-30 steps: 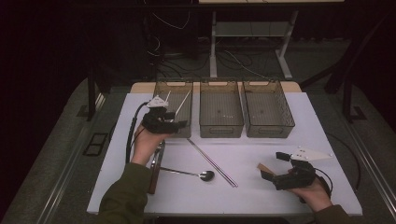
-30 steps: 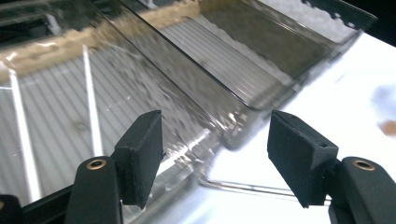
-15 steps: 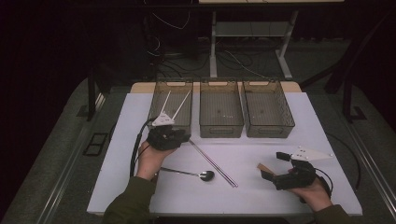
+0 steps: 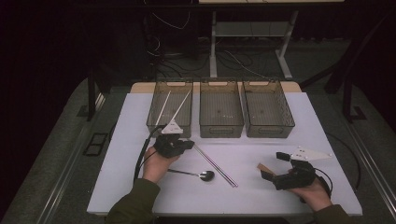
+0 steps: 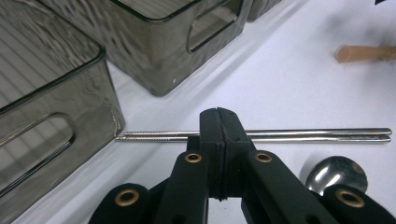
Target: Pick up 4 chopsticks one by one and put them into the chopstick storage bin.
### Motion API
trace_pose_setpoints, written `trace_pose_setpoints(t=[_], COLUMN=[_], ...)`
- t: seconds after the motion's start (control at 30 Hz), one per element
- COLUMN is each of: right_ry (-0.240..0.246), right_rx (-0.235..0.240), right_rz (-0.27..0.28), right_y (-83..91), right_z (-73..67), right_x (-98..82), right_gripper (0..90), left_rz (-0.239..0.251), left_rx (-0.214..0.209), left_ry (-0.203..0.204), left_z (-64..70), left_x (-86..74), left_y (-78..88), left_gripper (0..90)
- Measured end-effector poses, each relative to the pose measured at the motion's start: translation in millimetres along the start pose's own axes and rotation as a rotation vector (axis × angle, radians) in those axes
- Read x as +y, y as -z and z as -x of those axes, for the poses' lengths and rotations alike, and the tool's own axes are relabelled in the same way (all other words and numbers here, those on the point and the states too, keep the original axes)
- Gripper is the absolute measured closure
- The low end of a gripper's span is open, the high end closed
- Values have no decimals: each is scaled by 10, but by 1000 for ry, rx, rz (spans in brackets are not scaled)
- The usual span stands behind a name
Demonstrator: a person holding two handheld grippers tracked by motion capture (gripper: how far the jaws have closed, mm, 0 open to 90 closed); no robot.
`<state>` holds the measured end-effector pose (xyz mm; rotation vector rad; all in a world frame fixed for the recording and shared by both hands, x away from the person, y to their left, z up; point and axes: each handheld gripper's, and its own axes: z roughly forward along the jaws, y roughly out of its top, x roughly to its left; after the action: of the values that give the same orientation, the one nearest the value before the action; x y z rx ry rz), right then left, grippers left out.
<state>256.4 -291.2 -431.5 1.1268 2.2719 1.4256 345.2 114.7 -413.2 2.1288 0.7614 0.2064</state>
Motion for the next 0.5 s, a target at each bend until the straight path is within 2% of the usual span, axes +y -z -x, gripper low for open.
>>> trace_pose_setpoints(t=[0.17,0.33,0.43,0.5], right_ry=[3,1,7,10], right_rx=[-3,-7,-3,-2], right_rz=[3,1,-3,-5], right_y=[12,7,4,0], right_z=[-8,5,-4,-12], right_x=[-8,-9,-6,-9], right_gripper=[7,7,7,7], left_rz=[-29,-68,-89,-88], left_rx=[0,27,55,57], left_ry=[-16,-31,-57,-51], left_z=[-7,-28,-31,-48], left_x=[5,23,28,37], left_y=[-110,-252,-337,-377], left_gripper=[896,896,896,896])
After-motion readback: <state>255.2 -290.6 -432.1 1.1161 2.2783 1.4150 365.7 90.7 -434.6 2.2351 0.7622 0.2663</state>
